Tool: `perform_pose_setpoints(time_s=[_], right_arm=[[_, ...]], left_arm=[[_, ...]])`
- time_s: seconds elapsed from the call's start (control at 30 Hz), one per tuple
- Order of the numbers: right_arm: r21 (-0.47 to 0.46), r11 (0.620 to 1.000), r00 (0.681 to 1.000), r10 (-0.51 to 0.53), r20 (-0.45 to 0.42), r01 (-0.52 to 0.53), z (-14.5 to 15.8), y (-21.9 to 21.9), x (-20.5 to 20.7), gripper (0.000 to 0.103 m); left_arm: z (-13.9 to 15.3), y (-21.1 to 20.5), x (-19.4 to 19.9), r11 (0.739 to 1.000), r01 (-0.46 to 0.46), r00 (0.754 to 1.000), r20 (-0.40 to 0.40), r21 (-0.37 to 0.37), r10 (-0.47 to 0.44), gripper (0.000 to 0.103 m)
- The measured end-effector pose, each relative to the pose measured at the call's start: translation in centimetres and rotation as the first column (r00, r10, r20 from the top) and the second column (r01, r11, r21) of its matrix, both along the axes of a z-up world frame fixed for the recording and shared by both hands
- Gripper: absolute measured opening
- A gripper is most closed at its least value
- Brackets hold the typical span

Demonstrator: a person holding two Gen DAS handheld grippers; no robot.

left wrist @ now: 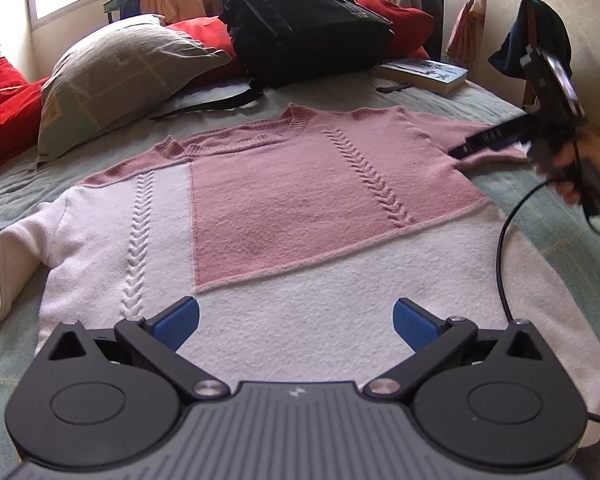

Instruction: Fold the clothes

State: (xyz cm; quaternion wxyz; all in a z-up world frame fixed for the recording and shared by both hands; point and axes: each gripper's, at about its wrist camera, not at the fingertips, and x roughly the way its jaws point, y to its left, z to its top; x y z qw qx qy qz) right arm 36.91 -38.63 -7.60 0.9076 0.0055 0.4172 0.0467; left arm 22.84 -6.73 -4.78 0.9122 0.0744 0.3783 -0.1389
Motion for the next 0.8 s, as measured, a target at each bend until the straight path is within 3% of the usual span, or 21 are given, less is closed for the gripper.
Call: perform_pose_setpoints(time_s=[0.13, 0.23, 0.3, 0.43, 0.5, 0.57, 0.67, 0.73, 0.8], right_arm=[[0.031, 0.999, 0.999, -0.007, -0.034, 0.008, 0.3, -1.3, -1.9, 0.103], [-0.015, 1.000, 0.997, -0.028, -0.077, 0.027, 1.5, -1.3, -2.0, 0.103], [-0.047, 0.996, 0.996, -0.073, -0.049, 0.070, 2.4, -1.6, -1.7, 0.103], [-0.011, 0.979, 0.979, -0.203, 0.001, 0.203, 2.9, -4.7, 0.6, 0.103], [0.081, 0.966, 0.970, -0.245, 0.003, 0.244, 2.3, -7.2, 1.9, 0.103], [0.244, 0.938, 0.966, -0.258, 0.011, 0.248, 1.9, -9.4, 2.5, 0.103], [0.477, 0.852, 0.966, -0.257, 0.022, 0.216, 1.4, -12.1, 3.0, 0.103], [0.534, 0.827, 0.975, -0.219, 0.019, 0.176, 1.0, -12.2, 3.6, 0.103], [0.476, 0.858, 0.976, -0.219, -0.004, 0.195, 0.5, -11.8, 4.2, 0.103]], left_arm=[[-0.5, 0.7, 0.3, 1.000, -0.002, 1.000, -0.014, -0.019, 0.002, 0.102], [-0.7, 1.1, 0.4, 0.999, 0.005, 1.000, -0.016, -0.034, -0.006, 0.102], [-0.8, 1.2, 0.4, 0.999, 0.011, 1.000, -0.016, -0.040, -0.011, 0.102], [-1.2, 1.5, 0.3, 0.999, 0.007, 1.000, -0.019, -0.040, -0.008, 0.102], [-1.4, 1.8, 0.4, 0.999, -0.003, 1.000, -0.024, -0.035, 0.002, 0.102], [-1.6, 2.1, 0.6, 0.999, -0.017, 0.999, -0.031, -0.030, 0.016, 0.102], [-1.9, 2.3, 1.1, 0.999, -0.038, 0.999, -0.036, -0.022, 0.037, 0.102], [-2.2, 2.1, 1.4, 0.999, -0.040, 0.998, -0.042, -0.017, 0.039, 0.102], [-2.3, 1.9, 1.6, 0.999, -0.033, 0.998, -0.049, -0.014, 0.032, 0.102]])
